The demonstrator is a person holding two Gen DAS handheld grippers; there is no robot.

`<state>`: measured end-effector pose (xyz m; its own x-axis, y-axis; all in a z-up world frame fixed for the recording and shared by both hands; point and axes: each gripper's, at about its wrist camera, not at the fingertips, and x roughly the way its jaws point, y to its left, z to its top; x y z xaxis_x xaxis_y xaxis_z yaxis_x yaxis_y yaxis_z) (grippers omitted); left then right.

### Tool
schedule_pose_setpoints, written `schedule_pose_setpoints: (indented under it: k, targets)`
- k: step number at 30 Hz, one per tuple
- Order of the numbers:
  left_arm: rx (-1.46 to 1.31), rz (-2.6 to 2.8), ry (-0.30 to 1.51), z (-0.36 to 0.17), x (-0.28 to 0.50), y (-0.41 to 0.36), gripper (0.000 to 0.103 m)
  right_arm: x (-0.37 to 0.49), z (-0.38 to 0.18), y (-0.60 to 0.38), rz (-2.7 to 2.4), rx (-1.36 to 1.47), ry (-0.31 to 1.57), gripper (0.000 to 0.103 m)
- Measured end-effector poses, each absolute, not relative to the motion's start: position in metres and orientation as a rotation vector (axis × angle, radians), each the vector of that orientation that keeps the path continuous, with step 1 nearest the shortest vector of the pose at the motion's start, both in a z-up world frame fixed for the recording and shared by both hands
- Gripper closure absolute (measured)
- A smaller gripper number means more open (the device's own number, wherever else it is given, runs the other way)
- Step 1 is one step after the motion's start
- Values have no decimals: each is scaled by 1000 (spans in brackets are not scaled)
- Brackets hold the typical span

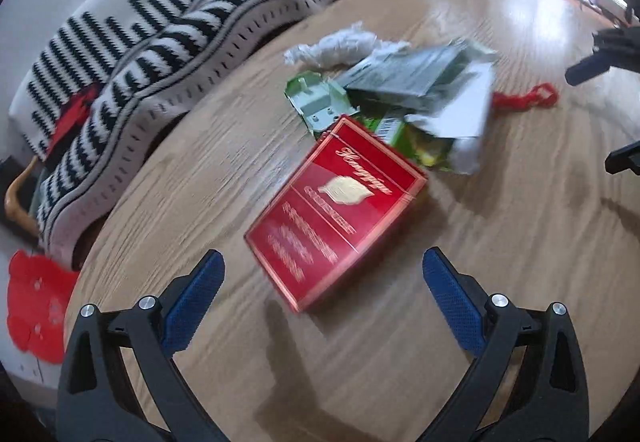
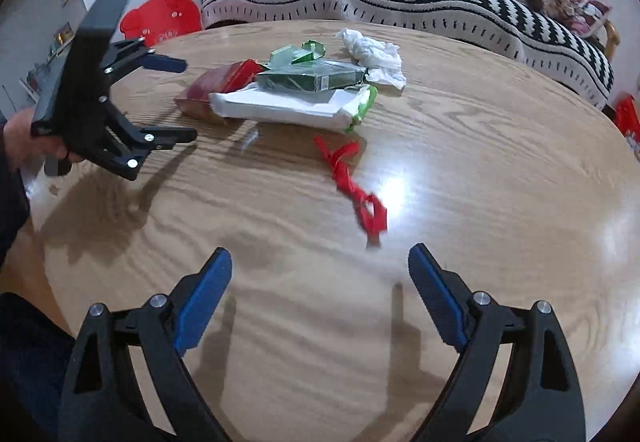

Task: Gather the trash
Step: 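Grasp the red cigarette box with the left gripper while the right gripper grasps the red ribbon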

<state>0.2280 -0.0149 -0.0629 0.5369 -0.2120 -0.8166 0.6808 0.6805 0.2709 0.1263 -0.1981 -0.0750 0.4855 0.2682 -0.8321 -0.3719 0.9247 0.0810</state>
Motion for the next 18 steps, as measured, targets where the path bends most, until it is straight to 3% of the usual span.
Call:
schedule_pose_setpoints:
  k: [5, 7, 8, 10, 11, 12, 18]
  targets:
    - [613, -603, 815, -64, 249, -23, 7, 156, -88, -200, 371, -115, 973, 16]
    - [602, -626, 805, -66, 252, -27, 7, 159, -87, -200, 371, -122, 961, 23]
    - [601, -640, 799, -66, 250, -28, 7, 159, -86, -200, 363, -141, 952, 32]
    - [596, -666, 791, -66, 246, -31, 18, 157, -84, -199, 362, -169, 940, 57]
    - [599, -666, 787, -65, 243, -31, 24, 156, -83, -199, 379, -161, 946, 77]
    - [606, -657, 785, -65, 238, -32, 26, 154, -83, -199, 384, -155, 954, 89]
    - [563, -610, 802, -61, 209, -26, 34, 134, -78, -191, 392, -166, 971, 91]
